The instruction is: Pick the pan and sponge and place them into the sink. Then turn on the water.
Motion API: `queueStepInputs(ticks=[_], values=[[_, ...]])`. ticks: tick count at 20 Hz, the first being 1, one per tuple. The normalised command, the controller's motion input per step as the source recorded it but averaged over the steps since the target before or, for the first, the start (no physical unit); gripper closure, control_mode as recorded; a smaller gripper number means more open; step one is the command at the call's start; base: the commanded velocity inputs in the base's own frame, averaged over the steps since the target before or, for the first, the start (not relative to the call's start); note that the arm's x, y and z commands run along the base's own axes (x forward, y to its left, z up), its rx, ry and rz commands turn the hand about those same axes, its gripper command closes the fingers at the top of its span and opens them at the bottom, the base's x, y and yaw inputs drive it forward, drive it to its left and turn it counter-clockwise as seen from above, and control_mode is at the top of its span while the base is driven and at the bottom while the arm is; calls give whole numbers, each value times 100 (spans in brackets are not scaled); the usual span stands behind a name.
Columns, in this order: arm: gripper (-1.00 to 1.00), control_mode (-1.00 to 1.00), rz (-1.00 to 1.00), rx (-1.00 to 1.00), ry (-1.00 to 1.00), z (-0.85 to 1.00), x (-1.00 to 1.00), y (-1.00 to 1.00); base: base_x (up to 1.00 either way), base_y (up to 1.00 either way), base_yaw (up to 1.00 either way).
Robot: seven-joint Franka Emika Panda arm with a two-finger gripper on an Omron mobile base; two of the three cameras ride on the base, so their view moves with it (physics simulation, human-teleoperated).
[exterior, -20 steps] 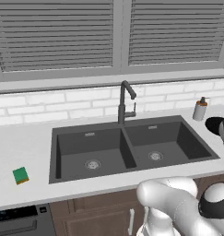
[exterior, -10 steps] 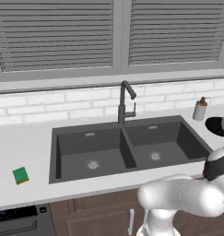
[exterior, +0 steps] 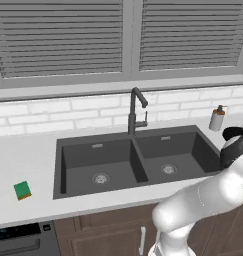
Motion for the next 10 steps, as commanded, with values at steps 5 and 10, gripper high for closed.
queueStepInputs(ticks=[5, 10], values=[[-100, -100, 0, 11, 10, -22, 4, -40, 0, 0, 0], [-100, -100, 0, 10, 10, -23, 1, -24, 0, 0, 0]])
